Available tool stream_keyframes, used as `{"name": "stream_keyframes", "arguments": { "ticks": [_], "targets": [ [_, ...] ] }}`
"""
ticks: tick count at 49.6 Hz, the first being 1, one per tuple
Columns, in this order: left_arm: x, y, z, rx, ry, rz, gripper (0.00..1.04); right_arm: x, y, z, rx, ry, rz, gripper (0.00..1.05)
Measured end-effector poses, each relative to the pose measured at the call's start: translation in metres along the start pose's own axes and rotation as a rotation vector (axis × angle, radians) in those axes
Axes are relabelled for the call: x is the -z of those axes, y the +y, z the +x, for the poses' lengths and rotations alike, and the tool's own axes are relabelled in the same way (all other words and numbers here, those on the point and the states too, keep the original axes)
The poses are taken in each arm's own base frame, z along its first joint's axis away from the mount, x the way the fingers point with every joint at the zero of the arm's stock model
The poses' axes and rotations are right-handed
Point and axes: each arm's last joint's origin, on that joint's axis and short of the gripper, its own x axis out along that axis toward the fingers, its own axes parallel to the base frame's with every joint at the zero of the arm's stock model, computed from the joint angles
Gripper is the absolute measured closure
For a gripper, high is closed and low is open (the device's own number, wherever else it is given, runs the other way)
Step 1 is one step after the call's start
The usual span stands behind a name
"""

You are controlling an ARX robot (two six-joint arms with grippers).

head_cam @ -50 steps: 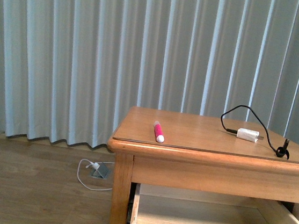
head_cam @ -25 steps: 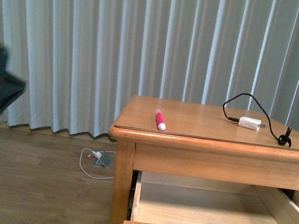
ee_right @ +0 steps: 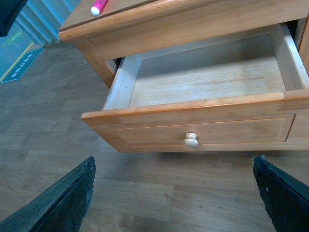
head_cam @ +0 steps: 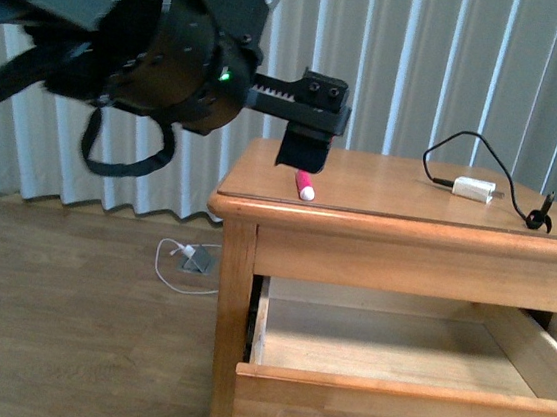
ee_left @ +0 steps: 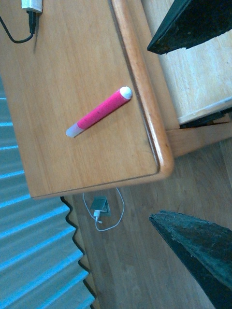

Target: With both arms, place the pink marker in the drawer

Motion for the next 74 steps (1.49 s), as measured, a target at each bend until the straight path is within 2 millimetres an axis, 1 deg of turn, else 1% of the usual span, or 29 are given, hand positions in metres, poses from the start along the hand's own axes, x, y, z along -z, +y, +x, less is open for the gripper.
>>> {"name": "stream_keyframes", "arguments": {
  "ticks": [4,12,14,19,25,32,43,44,48,50,51,57,61,63,64,69,70,72,74],
  "targets": [
    [-0.005,-0.007,0.025,-0.002,0.011,-0.009,0.06,0.000,0.000,0.000,0.000,0.000,0.000,0.08],
    [-0.009,-0.013,0.062,-0.015,0.035,-0.052,0.06,0.000,0.000,0.000,0.000,0.000,0.000,0.08],
    [-0.009,-0.015,0.075,-0.017,0.043,-0.063,0.06,0.000,0.000,0.000,0.000,0.000,0.000,0.08],
    [-0.007,-0.019,0.091,-0.017,0.062,-0.066,0.06,0.000,0.000,0.000,0.000,0.000,0.000,0.08],
    [0.000,-0.025,0.105,-0.010,0.094,-0.071,0.06,0.000,0.000,0.000,0.000,0.000,0.000,0.08],
    [0.018,-0.034,0.122,-0.006,0.172,-0.071,0.06,0.000,0.000,0.000,0.000,0.000,0.000,0.08],
    [0.017,-0.035,0.127,-0.007,0.189,-0.081,0.06,0.000,0.000,0.000,0.000,0.000,0.001,0.08],
    [0.017,-0.035,0.128,-0.008,0.191,-0.082,0.08,0.000,0.000,0.000,0.000,0.000,0.000,0.08],
    [0.017,-0.034,0.129,-0.009,0.197,-0.088,0.22,0.000,0.000,0.000,0.000,0.000,0.000,0.08],
    [0.017,-0.034,0.129,-0.010,0.198,-0.089,0.26,0.000,0.000,0.000,0.000,0.000,0.000,0.08],
    [0.018,-0.033,0.129,-0.011,0.201,-0.089,0.31,0.000,0.000,0.000,0.000,0.000,0.001,0.08],
    [0.018,-0.030,0.130,-0.018,0.208,-0.090,0.47,0.000,0.000,0.000,0.000,0.000,0.000,0.08],
    [0.019,-0.027,0.131,-0.024,0.211,-0.092,0.59,0.000,0.000,0.000,0.000,0.000,0.000,0.08],
    [0.019,-0.025,0.131,-0.026,0.211,-0.093,0.64,0.000,0.000,0.000,0.000,0.000,0.000,0.08],
    [0.019,-0.023,0.132,-0.026,0.212,-0.094,0.68,0.000,0.000,0.000,0.000,0.000,0.000,0.08],
    [0.021,-0.018,0.133,-0.019,0.211,-0.104,0.82,0.000,0.000,0.000,0.000,0.000,0.000,0.08],
    [0.022,-0.016,0.133,-0.015,0.207,-0.108,0.86,0.000,0.000,0.000,0.000,0.000,0.000,0.08],
    [0.022,-0.013,0.132,-0.001,0.202,-0.112,0.89,0.000,0.000,0.000,0.000,0.000,0.000,0.08],
    [0.022,-0.011,0.130,0.024,0.188,-0.119,0.90,0.000,0.000,0.000,0.001,0.001,0.000,0.08]
  ]
}}
